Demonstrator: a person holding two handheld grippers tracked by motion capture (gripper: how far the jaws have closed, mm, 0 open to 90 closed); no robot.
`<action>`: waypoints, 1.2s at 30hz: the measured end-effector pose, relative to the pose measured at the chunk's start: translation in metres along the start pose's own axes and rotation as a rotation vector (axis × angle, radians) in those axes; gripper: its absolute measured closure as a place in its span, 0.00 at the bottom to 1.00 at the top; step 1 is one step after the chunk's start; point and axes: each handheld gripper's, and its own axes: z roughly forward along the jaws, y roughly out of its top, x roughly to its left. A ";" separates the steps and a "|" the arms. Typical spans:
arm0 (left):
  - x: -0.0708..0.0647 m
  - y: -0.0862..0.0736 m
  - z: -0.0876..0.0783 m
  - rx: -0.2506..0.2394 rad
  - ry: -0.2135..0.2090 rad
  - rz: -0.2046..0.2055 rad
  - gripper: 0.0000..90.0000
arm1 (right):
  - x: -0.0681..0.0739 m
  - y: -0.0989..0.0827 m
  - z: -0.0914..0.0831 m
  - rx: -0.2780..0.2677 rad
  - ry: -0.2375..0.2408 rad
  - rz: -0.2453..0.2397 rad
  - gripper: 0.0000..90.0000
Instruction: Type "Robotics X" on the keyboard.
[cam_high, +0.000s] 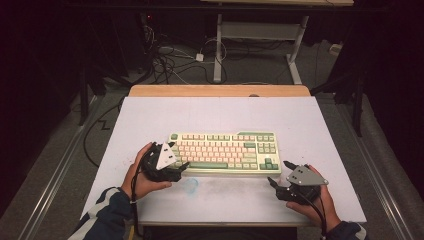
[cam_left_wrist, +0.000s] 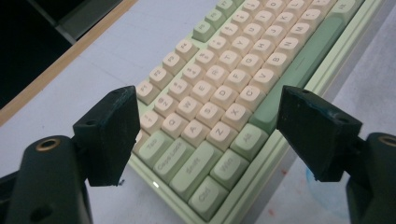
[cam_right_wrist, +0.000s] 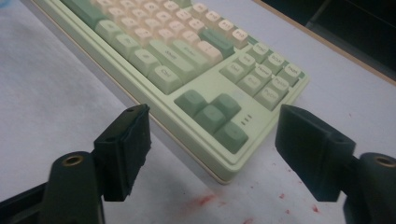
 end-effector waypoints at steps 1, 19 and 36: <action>0.001 -0.003 -0.002 -0.003 0.010 0.000 0.23 | 0.000 0.001 -0.001 -0.007 -0.001 0.002 0.35; 0.018 -0.027 -0.032 0.017 0.101 -0.035 0.22 | -0.004 0.012 0.002 0.034 0.054 -0.016 0.79; 0.022 -0.033 -0.030 0.062 0.121 -0.024 0.23 | -0.001 0.035 0.021 0.049 0.154 -0.060 1.00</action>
